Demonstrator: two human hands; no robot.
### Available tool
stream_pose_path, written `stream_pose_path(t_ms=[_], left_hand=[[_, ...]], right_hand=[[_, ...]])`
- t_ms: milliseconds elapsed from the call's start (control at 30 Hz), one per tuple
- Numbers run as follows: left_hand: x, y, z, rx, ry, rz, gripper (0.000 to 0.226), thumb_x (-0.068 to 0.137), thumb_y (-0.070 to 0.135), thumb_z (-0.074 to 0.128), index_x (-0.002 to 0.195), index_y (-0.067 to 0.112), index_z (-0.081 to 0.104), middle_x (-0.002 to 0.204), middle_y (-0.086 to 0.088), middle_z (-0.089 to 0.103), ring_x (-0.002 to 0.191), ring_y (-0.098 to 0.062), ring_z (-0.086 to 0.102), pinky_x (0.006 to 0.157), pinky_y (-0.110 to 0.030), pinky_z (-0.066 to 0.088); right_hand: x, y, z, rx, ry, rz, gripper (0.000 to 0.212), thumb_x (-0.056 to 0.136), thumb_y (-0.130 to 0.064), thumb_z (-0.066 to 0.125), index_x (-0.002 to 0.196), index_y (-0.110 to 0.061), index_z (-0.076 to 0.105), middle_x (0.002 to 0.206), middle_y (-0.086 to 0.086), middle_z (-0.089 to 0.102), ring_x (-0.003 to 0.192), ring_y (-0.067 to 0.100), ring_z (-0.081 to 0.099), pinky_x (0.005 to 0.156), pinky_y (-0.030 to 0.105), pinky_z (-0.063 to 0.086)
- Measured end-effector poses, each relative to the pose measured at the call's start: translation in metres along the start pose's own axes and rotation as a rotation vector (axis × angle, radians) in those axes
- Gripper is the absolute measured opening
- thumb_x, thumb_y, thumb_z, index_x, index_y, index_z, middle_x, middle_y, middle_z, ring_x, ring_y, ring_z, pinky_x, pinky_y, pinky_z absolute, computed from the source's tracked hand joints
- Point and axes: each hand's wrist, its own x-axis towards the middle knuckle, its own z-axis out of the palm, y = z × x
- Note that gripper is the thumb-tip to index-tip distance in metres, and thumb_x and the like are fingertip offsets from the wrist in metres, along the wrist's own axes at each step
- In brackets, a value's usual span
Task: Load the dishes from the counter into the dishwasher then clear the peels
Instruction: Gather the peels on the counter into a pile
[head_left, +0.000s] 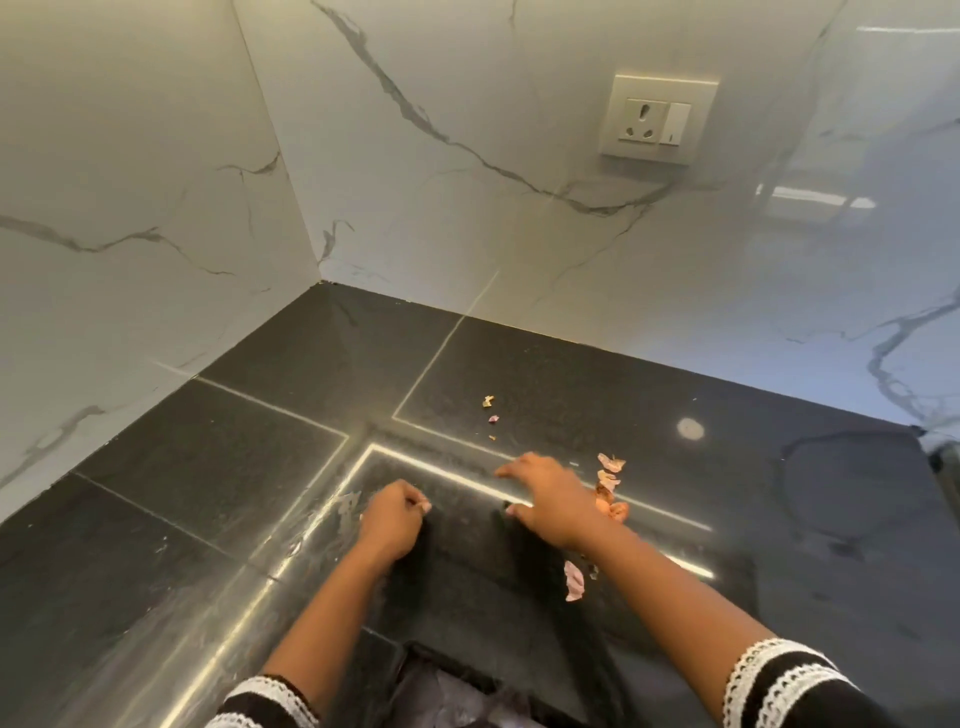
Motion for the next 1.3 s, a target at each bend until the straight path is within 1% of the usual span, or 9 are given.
stream_pose_path(t_ms=[67, 167, 267, 400, 533, 767, 1000, 1100, 1300], left_hand=[[-0.011, 0.021, 0.025, -0.109, -0.096, 0.063, 0.021, 0.083, 0.01, 0.071, 0.068, 0.023, 0.063, 0.066, -0.001, 0.065, 0.073, -0.024, 0.066, 0.075, -0.042, 0.056], [-0.03, 0.053, 0.059, -0.181, -0.149, 0.21, 0.015, 0.082, 0.003, 0.069, 0.081, 0.018, 0.068, 0.076, 0.003, 0.067, 0.078, -0.015, 0.064, 0.08, -0.032, 0.054], [-0.039, 0.073, 0.084, -0.124, -0.174, 0.31, 0.027, 0.085, 0.0, 0.065, 0.109, 0.012, 0.066, 0.106, -0.002, 0.066, 0.098, -0.014, 0.062, 0.094, -0.027, 0.049], [-0.039, 0.092, 0.096, 0.081, -0.282, 0.451, 0.061, 0.087, 0.018, 0.069, 0.141, 0.012, 0.041, 0.14, -0.003, 0.045, 0.129, -0.016, 0.043, 0.103, -0.018, 0.03], [-0.037, 0.105, 0.103, 0.164, -0.382, 0.478, 0.098, 0.079, 0.039, 0.076, 0.153, 0.011, 0.018, 0.157, -0.006, 0.024, 0.144, -0.02, 0.023, 0.114, -0.03, 0.023], [-0.031, 0.102, 0.107, 0.29, -0.549, 0.458, 0.137, 0.061, 0.052, 0.085, 0.153, 0.02, -0.011, 0.161, -0.004, -0.012, 0.148, -0.022, -0.01, 0.119, -0.039, 0.009], [-0.037, 0.085, 0.105, 0.29, -0.529, 0.601, 0.146, 0.054, 0.053, 0.088, 0.149, 0.034, -0.022, 0.141, 0.014, -0.051, 0.146, -0.02, -0.016, 0.119, -0.042, 0.02], [-0.039, 0.084, 0.11, 0.325, -0.494, 0.612, 0.149, 0.053, 0.049, 0.089, 0.148, 0.033, -0.025, 0.143, 0.006, -0.051, 0.147, -0.022, -0.013, 0.119, -0.042, 0.021], [-0.04, 0.089, 0.118, 0.4, -0.428, 0.525, 0.15, 0.053, 0.043, 0.091, 0.151, 0.022, -0.021, 0.16, -0.007, -0.02, 0.147, -0.026, -0.017, 0.119, -0.043, 0.014]], right_hand=[[-0.014, 0.03, -0.012, 0.131, 0.154, 0.149, 0.037, 0.089, -0.019, 0.064, 0.125, -0.024, 0.06, 0.126, -0.004, 0.057, 0.12, 0.015, 0.052, 0.101, 0.031, 0.042], [-0.037, 0.067, -0.026, 0.228, 0.333, 0.354, 0.029, 0.089, -0.007, 0.06, 0.114, -0.018, 0.067, 0.116, -0.001, 0.063, 0.107, 0.015, 0.059, 0.087, 0.025, 0.045], [-0.056, 0.091, -0.03, 0.213, 0.318, 0.504, 0.035, 0.088, -0.003, 0.059, 0.12, -0.015, 0.065, 0.125, 0.002, 0.061, 0.114, 0.02, 0.056, 0.094, 0.027, 0.042], [-0.075, 0.099, -0.025, 0.206, 0.192, 0.57, 0.051, 0.09, -0.007, 0.061, 0.138, -0.019, 0.05, 0.14, 0.0, 0.049, 0.127, 0.019, 0.048, 0.103, 0.029, 0.039], [-0.079, 0.093, -0.017, 0.167, 0.181, 0.517, 0.062, 0.089, -0.004, 0.059, 0.146, -0.017, 0.038, 0.148, 0.001, 0.039, 0.134, 0.019, 0.041, 0.109, 0.029, 0.035], [-0.061, 0.089, -0.03, 0.028, 0.034, 0.448, 0.071, 0.09, -0.009, 0.055, 0.153, -0.018, 0.021, 0.16, 0.003, 0.019, 0.145, 0.023, 0.023, 0.117, 0.039, 0.027], [-0.041, 0.092, -0.033, -0.078, -0.077, 0.428, 0.075, 0.092, -0.007, 0.052, 0.155, -0.023, 0.014, 0.163, -0.002, 0.007, 0.148, 0.023, 0.014, 0.118, 0.046, 0.024], [-0.035, 0.092, -0.031, -0.119, -0.11, 0.405, 0.072, 0.093, -0.008, 0.053, 0.154, -0.021, 0.018, 0.161, 0.0, 0.015, 0.146, 0.024, 0.02, 0.116, 0.044, 0.028], [-0.035, 0.088, -0.03, -0.066, -0.092, 0.336, 0.047, 0.092, -0.009, 0.054, 0.138, -0.015, 0.049, 0.136, 0.002, 0.042, 0.12, 0.021, 0.044, 0.1, 0.035, 0.043]])
